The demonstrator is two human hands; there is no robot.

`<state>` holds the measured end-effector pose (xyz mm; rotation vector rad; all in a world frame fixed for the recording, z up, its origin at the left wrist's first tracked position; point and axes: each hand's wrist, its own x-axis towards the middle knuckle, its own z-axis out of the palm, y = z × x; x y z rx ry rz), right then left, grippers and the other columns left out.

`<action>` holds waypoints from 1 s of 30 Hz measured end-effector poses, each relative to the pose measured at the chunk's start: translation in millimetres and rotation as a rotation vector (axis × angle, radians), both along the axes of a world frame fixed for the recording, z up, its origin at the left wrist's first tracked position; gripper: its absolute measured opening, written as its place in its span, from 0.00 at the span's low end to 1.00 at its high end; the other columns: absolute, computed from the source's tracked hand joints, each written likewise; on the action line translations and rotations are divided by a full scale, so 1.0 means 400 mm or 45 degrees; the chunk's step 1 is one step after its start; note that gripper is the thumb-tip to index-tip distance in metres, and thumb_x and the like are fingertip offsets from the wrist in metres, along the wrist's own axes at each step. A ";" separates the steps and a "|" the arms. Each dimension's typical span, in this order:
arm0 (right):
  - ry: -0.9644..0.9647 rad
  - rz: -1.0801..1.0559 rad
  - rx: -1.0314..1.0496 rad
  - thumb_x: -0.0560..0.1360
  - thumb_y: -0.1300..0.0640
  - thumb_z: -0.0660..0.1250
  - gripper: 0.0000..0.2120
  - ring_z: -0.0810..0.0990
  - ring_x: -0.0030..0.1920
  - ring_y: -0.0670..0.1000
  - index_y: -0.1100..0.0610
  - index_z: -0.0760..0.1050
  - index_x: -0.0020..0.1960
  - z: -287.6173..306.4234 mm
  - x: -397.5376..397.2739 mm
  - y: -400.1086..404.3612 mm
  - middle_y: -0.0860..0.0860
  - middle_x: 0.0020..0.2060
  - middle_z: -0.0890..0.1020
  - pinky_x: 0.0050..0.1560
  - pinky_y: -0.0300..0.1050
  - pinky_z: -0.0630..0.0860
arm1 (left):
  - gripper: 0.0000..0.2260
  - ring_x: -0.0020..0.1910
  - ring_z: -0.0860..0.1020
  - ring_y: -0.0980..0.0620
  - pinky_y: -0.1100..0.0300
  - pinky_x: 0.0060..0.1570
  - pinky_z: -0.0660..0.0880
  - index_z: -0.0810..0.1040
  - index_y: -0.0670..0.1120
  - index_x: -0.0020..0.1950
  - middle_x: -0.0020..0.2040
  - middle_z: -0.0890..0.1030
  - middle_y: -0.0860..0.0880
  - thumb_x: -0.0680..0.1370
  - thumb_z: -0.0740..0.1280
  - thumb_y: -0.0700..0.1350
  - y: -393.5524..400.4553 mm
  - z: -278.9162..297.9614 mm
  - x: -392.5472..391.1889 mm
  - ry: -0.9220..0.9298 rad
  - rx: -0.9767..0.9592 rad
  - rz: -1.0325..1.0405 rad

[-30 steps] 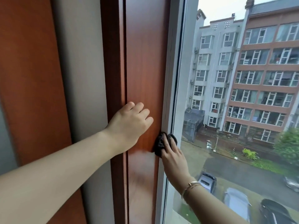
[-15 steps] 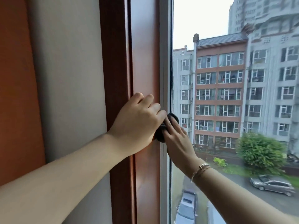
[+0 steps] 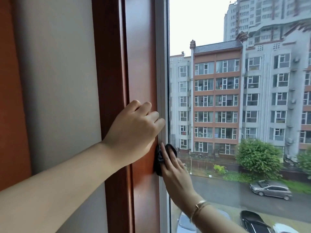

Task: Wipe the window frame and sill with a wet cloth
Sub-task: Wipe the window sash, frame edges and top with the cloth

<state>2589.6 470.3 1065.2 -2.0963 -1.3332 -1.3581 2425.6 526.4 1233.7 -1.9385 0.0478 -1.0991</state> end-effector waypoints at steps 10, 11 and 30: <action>-0.015 -0.012 0.126 0.72 0.64 0.57 0.25 0.66 0.71 0.62 0.65 0.69 0.69 0.171 0.028 0.041 0.60 0.72 0.65 0.60 0.54 0.75 | 0.02 0.37 0.73 0.45 0.53 0.42 0.62 0.75 0.46 0.38 0.32 0.74 0.48 0.68 0.65 0.39 0.001 -0.004 -0.005 -0.004 -0.026 -0.022; 0.000 0.004 0.096 0.70 0.63 0.60 0.27 0.64 0.72 0.62 0.65 0.68 0.70 0.126 0.024 0.034 0.60 0.73 0.63 0.62 0.54 0.74 | 0.02 0.37 0.73 0.45 0.53 0.43 0.63 0.75 0.46 0.37 0.31 0.74 0.49 0.68 0.65 0.39 0.002 -0.004 -0.004 -0.003 -0.030 -0.012; -0.019 0.002 0.148 0.77 0.58 0.52 0.25 0.62 0.73 0.60 0.61 0.63 0.74 0.319 0.050 0.069 0.59 0.75 0.60 0.64 0.53 0.72 | 0.03 0.39 0.71 0.49 0.55 0.41 0.72 0.77 0.47 0.41 0.35 0.75 0.52 0.70 0.70 0.41 -0.031 0.052 -0.022 -0.048 -0.293 -0.314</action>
